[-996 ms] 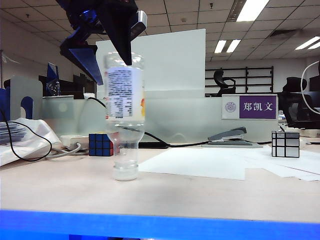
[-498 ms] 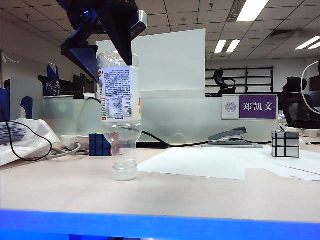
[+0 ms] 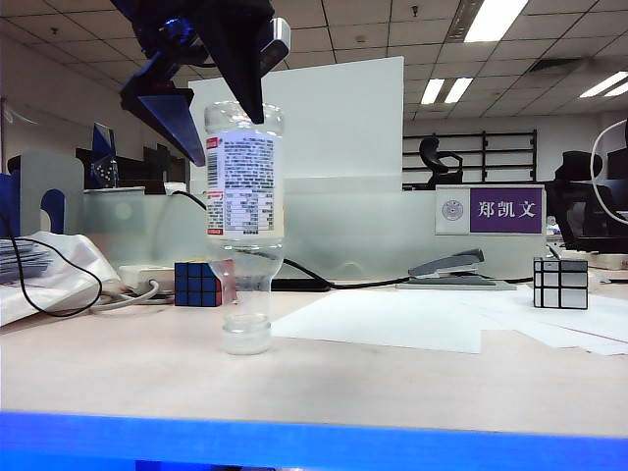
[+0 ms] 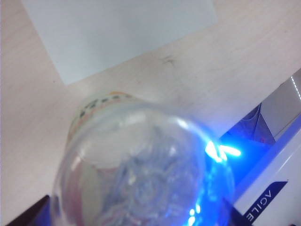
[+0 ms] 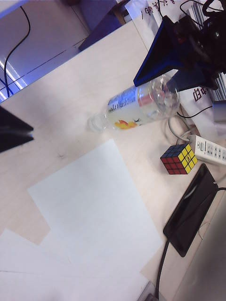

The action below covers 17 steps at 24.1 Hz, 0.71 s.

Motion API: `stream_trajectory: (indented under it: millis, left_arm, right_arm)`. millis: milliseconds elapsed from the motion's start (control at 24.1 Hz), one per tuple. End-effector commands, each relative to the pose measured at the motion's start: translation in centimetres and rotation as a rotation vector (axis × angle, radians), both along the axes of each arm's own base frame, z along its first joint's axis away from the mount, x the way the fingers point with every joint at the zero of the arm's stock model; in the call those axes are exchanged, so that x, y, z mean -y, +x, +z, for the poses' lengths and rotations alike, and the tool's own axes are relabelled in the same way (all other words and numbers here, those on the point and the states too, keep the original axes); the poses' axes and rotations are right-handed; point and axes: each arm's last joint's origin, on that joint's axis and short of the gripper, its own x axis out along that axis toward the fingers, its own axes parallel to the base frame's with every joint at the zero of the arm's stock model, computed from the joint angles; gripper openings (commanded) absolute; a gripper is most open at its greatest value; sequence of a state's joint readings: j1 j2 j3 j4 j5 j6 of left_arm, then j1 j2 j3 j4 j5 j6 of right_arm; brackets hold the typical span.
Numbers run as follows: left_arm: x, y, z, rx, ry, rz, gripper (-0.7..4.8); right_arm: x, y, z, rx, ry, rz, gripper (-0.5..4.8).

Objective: Flip the plastic bottle upside down.

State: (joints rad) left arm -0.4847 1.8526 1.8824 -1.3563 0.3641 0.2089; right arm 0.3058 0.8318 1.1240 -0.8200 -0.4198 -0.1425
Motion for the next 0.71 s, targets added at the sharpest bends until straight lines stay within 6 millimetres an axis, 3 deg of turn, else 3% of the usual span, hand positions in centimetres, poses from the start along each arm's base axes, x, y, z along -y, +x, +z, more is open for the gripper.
stream_trajectory:
  millis: [41, 332, 705]
  left_arm:
    - [-0.1, -0.2, 0.0, -0.010, 0.031, 0.002, 4.79]
    - [-0.4, -0.7, 0.4, 0.003, 0.039, -0.038, 4.79]
    - [-1.8, -3.0, 4.7, 0.201, 0.014, -0.012, 4.79]
  right_arm:
    - [0.0, 0.0, 0.2, 0.017, 0.012, 0.004, 0.04]
    - [0.0, 0.0, 0.2, 0.018, 0.012, 0.004, 0.04]
    - [0.0, -0.1, 0.2, 0.010, 0.020, 0.004, 0.04]
